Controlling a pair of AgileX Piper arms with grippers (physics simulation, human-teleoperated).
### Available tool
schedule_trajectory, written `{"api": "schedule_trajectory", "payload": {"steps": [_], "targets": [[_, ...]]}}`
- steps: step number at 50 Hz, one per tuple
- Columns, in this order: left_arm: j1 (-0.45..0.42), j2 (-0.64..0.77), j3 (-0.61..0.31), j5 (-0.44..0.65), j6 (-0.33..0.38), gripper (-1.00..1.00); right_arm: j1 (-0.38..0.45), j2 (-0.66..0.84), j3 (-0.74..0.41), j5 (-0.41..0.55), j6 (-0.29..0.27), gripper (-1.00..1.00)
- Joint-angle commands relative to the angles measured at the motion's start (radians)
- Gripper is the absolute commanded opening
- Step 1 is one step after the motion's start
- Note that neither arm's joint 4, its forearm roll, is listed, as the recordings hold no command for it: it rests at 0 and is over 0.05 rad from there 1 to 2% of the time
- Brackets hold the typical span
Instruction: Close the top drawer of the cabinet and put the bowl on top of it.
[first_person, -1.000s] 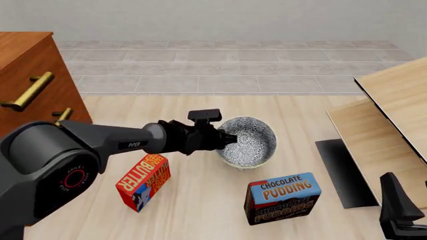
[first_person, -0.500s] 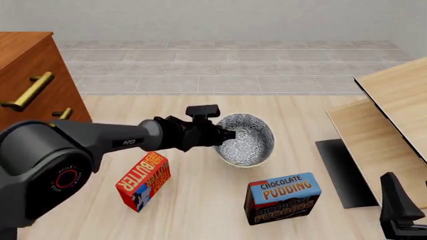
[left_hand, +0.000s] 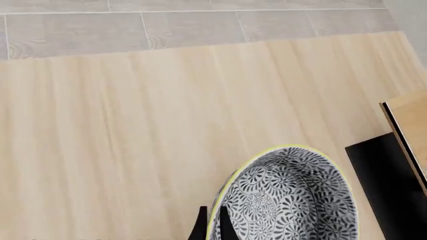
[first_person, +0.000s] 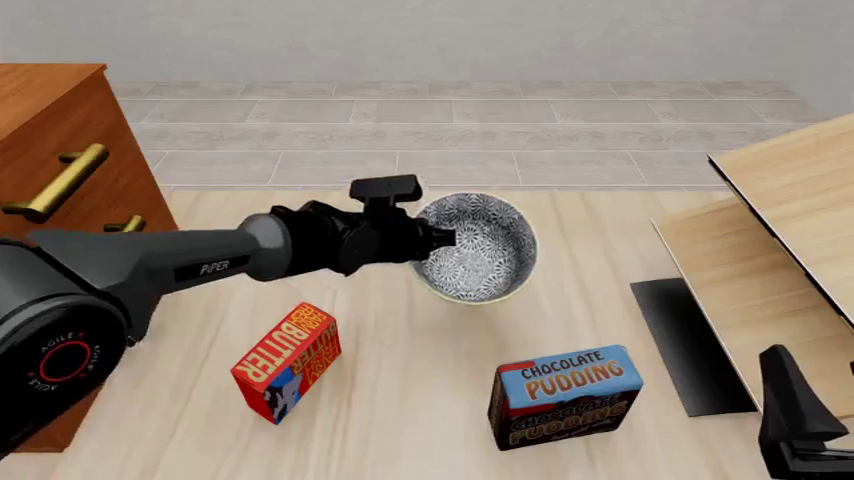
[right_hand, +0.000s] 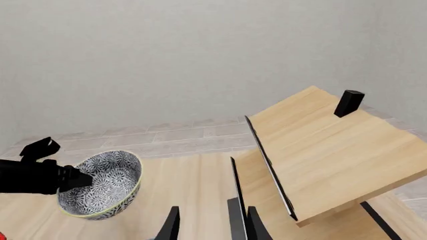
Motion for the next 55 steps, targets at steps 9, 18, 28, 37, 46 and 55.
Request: {"api": "schedule_trajectory", "payload": {"steps": [9, 18, 28, 37, 46, 55], "targets": [[0.051, -0.162, 0.052, 0.036, 0.052, -1.00, 0.002, 0.000, -0.003, 0.001, -0.019, 1.00], [0.103, -0.231, 0.089, 0.051, 0.050, -1.00, 0.004, 0.000, -0.006, 0.003, -0.031, 1.00], [0.105, -0.310, 0.119, 0.076, 0.069, -1.00, 0.007, 0.000, -0.001, -0.001, -0.040, 1.00], [0.099, -0.395, 0.163, 0.082, 0.072, -1.00, 0.008, 0.000, 0.006, -0.008, -0.044, 1.00], [0.111, -0.476, 0.215, 0.084, 0.064, -1.00, 0.013, 0.000, 0.003, -0.006, -0.048, 1.00], [0.100, -0.565, 0.268, 0.107, 0.059, -1.00, 0.017, 0.000, 0.004, -0.007, -0.053, 1.00]]}}
